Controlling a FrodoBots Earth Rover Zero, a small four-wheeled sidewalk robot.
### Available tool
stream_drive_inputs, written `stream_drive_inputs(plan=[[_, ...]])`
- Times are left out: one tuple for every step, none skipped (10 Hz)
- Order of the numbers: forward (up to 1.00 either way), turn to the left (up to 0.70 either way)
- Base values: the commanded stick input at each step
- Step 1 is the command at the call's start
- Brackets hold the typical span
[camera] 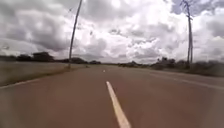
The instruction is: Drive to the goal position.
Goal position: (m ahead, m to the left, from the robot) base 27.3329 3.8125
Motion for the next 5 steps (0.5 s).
stream_drive_inputs(plan=[[1.0,0.0],[1.0,0.0],[1.0,0.0],[1.0,0.0],[1.0,0.0]])
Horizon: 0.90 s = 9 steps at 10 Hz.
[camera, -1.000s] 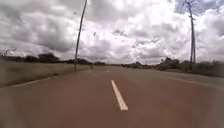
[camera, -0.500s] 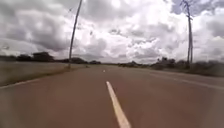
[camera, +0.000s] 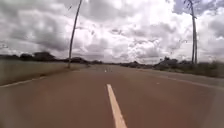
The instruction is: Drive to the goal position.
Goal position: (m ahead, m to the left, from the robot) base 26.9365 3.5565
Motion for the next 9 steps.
stream_drive_inputs(plan=[[1.0,0.0],[1.0,0.0],[1.0,0.0],[1.0,0.0],[1.0,0.0],[1.0,0.0],[1.0,0.0],[1.0,0.0],[1.0,0.0]])
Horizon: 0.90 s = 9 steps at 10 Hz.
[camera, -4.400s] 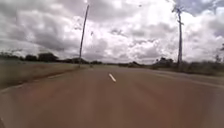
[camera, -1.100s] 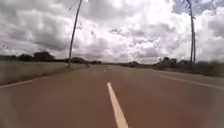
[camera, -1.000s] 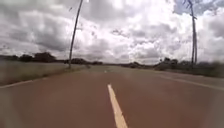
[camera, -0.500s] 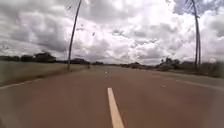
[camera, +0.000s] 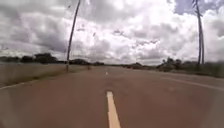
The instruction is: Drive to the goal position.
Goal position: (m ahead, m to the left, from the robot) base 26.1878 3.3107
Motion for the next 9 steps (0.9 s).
stream_drive_inputs(plan=[[1.0,0.0],[1.0,0.0],[1.0,0.0],[1.0,0.0],[1.0,0.0],[1.0,0.0],[1.0,0.0],[1.0,0.0],[1.0,0.0]])
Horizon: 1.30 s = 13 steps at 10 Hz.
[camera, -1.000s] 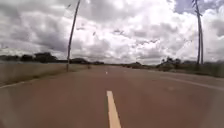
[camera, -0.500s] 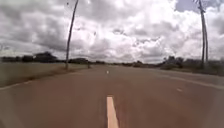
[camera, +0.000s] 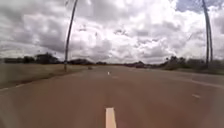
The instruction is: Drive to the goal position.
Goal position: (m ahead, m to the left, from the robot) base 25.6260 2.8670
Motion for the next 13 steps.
stream_drive_inputs(plan=[[1.0,0.0],[1.0,0.0],[1.0,-0.08],[1.0,-0.19],[1.0,-0.28],[1.0,-0.34],[1.0,0.0],[1.0,0.0],[1.0,0.0],[1.0,0.0],[1.0,0.0],[1.0,0.0],[1.0,0.0]])
